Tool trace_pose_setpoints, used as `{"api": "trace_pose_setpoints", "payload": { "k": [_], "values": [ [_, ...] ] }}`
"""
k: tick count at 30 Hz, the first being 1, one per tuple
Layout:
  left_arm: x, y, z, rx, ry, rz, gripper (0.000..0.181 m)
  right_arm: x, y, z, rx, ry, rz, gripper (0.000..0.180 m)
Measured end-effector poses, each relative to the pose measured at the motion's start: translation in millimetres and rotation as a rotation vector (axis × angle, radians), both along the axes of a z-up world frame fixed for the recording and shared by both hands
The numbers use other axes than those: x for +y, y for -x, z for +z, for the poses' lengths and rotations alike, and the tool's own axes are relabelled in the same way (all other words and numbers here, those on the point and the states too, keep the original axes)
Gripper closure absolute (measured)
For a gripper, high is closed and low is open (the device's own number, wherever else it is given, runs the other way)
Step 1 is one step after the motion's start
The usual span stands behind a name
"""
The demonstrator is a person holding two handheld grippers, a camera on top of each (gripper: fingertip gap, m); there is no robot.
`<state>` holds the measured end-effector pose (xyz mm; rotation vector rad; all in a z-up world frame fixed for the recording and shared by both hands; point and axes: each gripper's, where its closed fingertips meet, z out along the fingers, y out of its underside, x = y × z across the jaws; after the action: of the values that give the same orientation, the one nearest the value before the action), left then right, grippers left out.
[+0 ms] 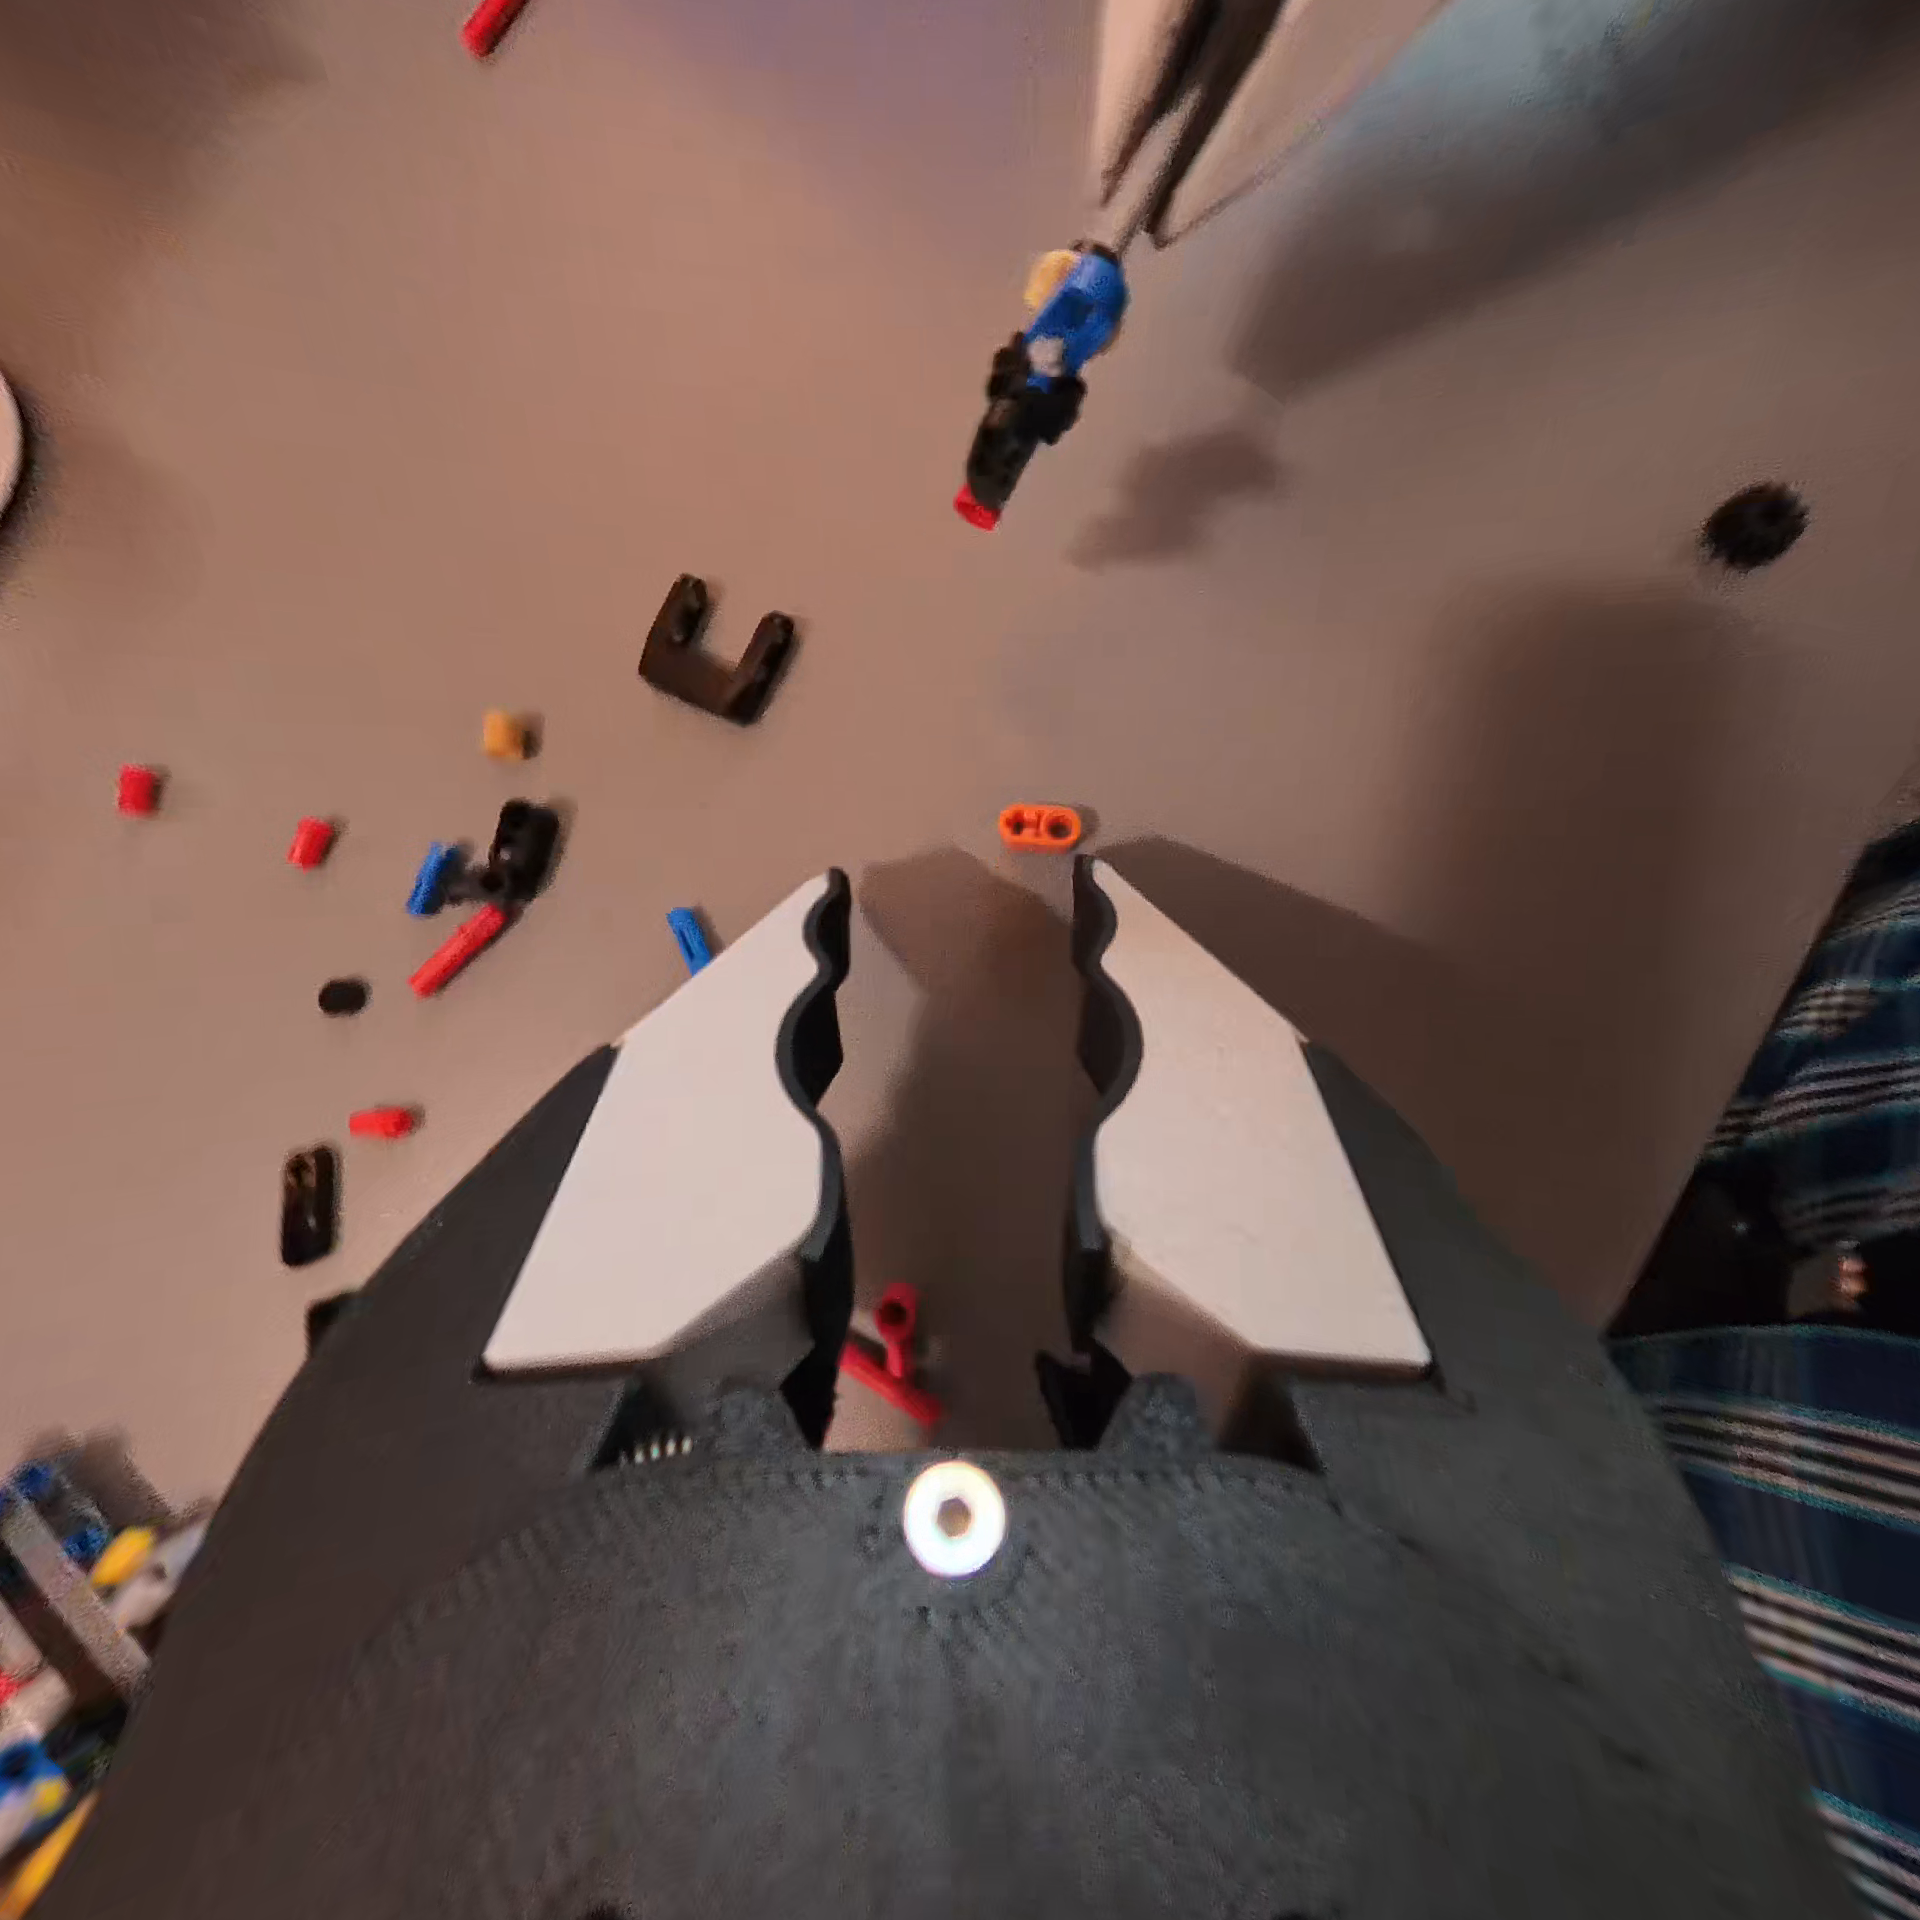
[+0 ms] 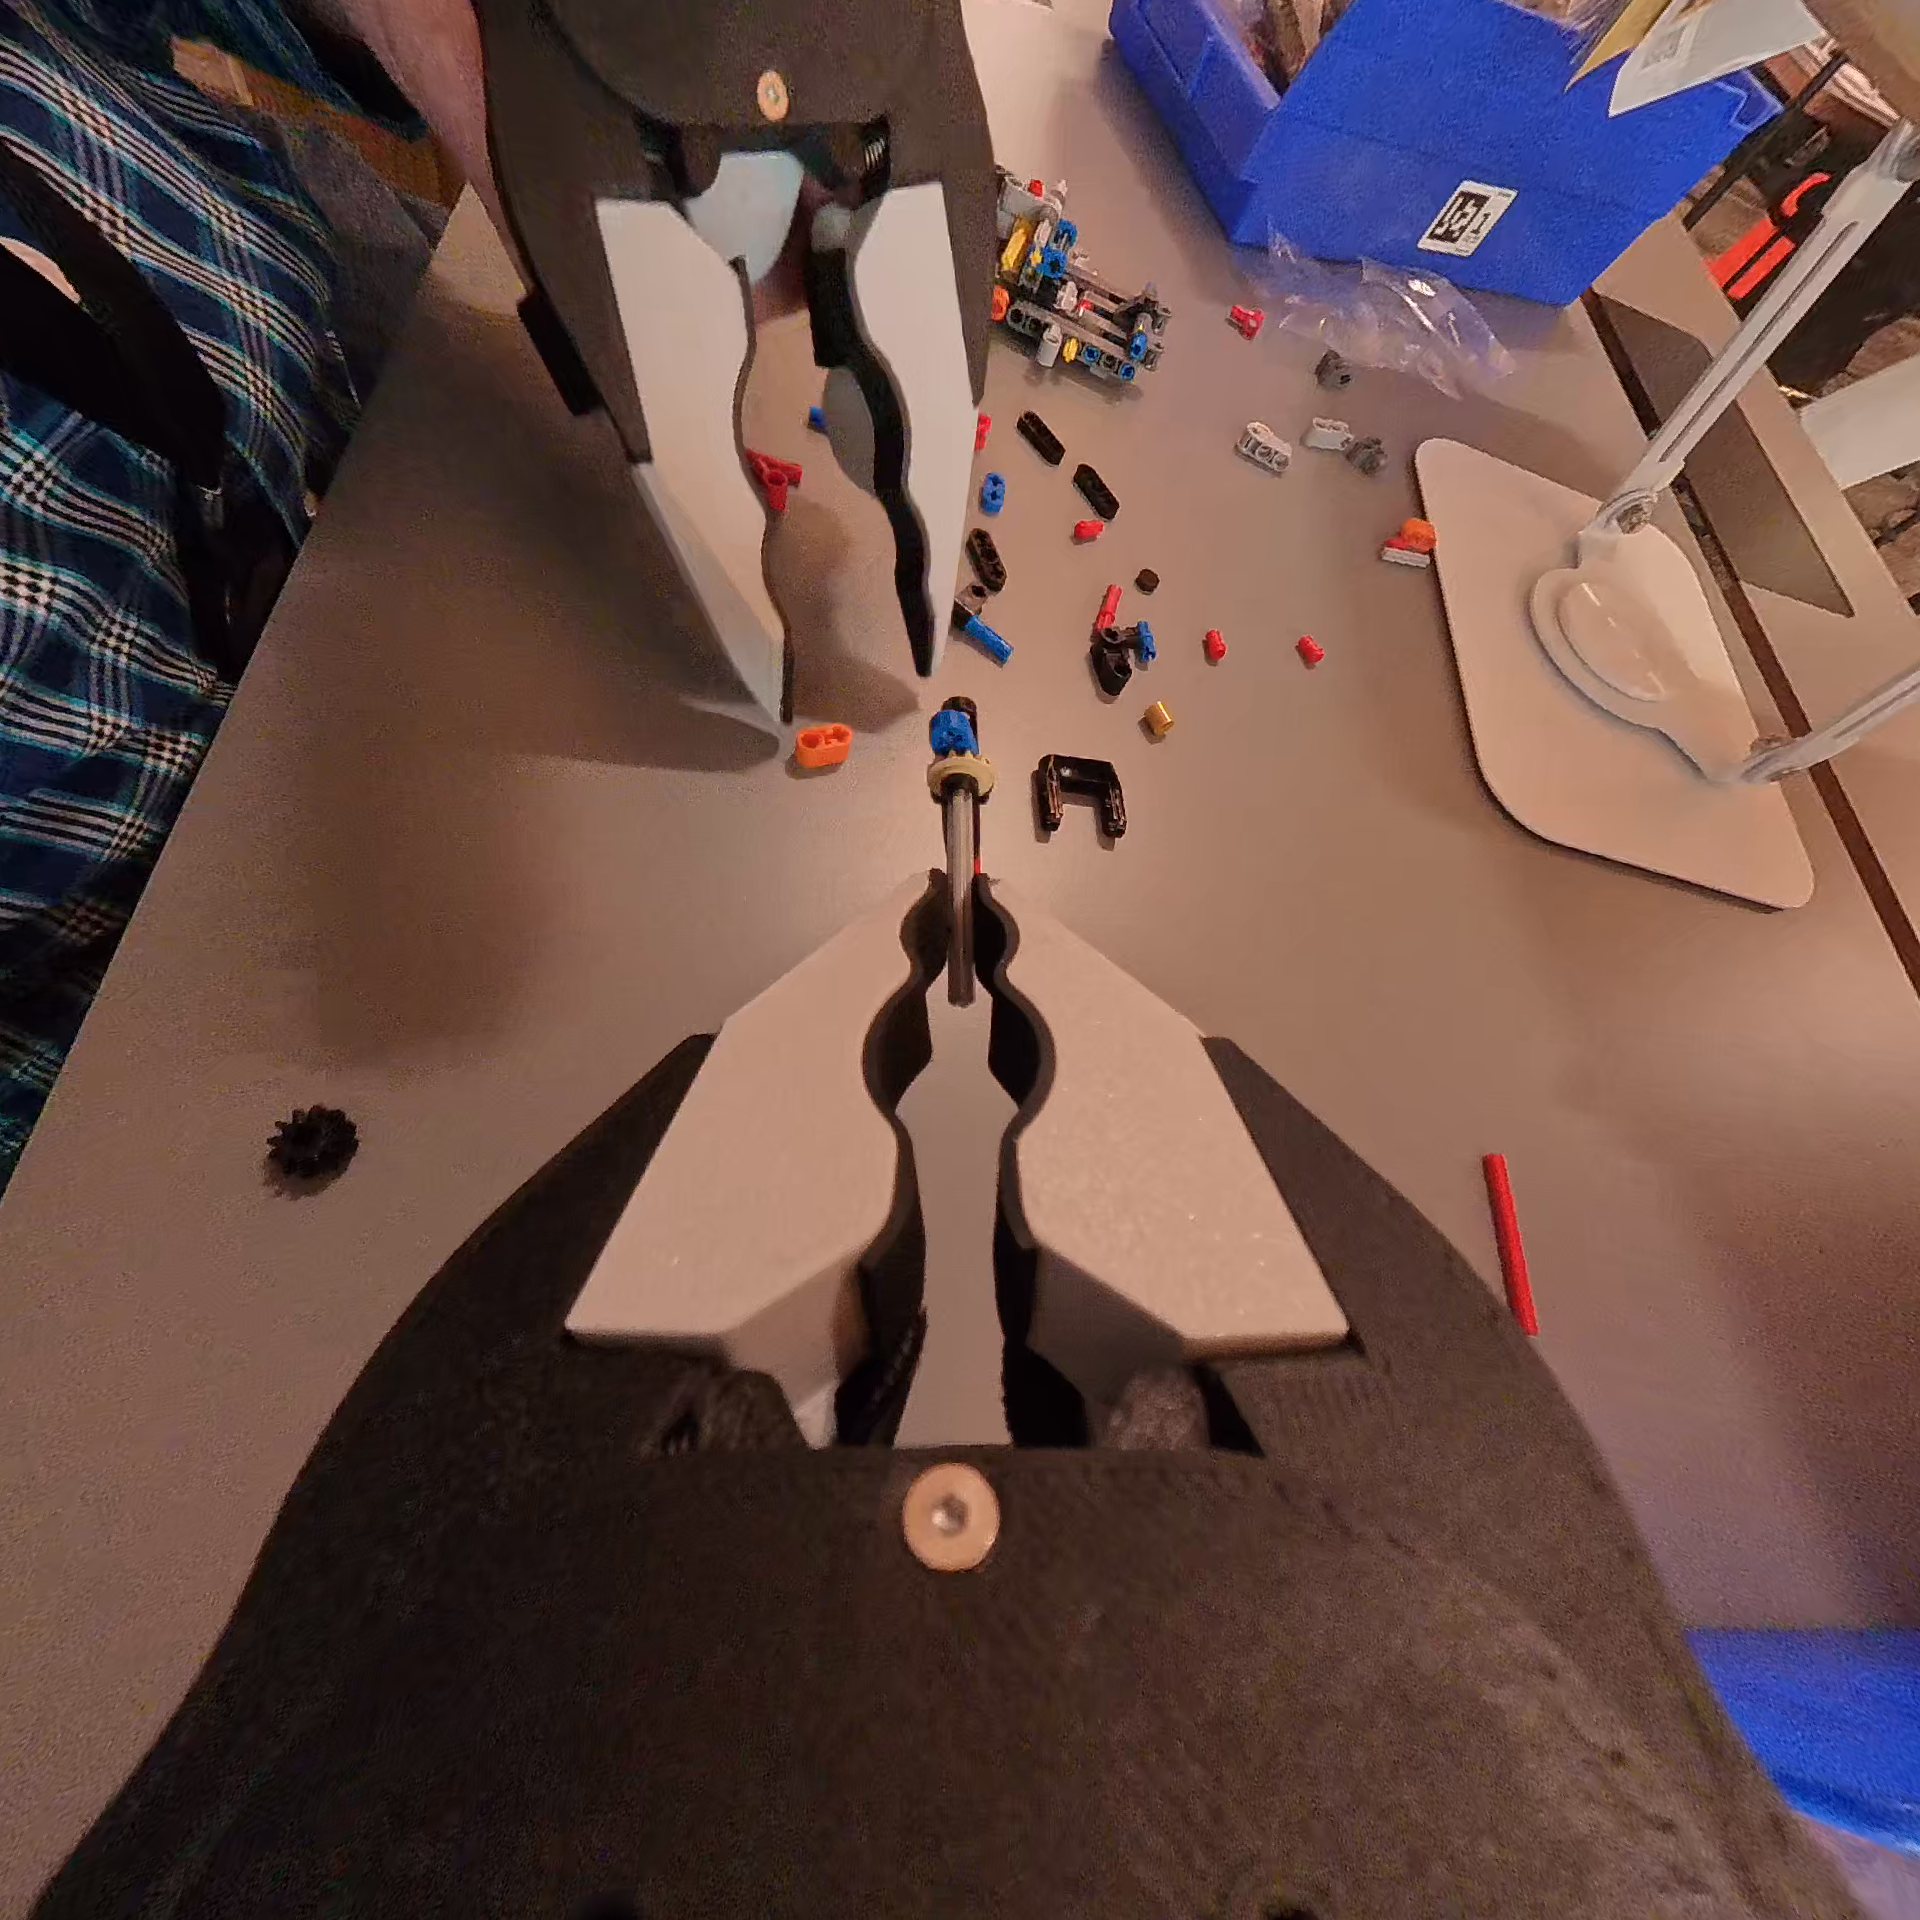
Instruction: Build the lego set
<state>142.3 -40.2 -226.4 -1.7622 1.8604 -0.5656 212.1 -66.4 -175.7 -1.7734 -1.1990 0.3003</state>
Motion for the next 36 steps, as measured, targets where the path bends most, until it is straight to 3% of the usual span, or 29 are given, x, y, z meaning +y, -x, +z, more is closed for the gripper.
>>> {"api": "trace_pose_setpoints", "payload": {
  "k": [4,11,17,24,31,36],
  "values": [
    [-19.3,1.3,4.0,0.015,0.069,0.044,0.141,0.0,1.4,-0.4,-0.002,0.000,0.004,0.179],
    [-25.4,-14.4,-5.3,0.043,0.048,0.056,0.163,-1.0,1.3,3.1,-0.001,-0.014,0.003,0.179],
    [-24.1,-29.4,-5.8,0.035,0.017,-0.012,0.173,-2.1,-0.4,5.5,-0.001,-0.025,0.002,0.179],
    [-10.7,-27.2,1.4,-0.035,-0.014,0.026,0.175,0.3,-6.2,7.9,0.004,-0.038,-0.024,0.179],
    [-8.3,-38.7,83.5,-0.566,0.565,0.124,0.175,9.6,-6.8,18.7,0.035,-0.109,-0.069,0.179],
    [-2.6,-38.2,93.5,-0.719,0.962,0.197,0.176,15.3,-4.3,28.4,-0.029,-0.237,-0.104,0.179]
  ]
}}
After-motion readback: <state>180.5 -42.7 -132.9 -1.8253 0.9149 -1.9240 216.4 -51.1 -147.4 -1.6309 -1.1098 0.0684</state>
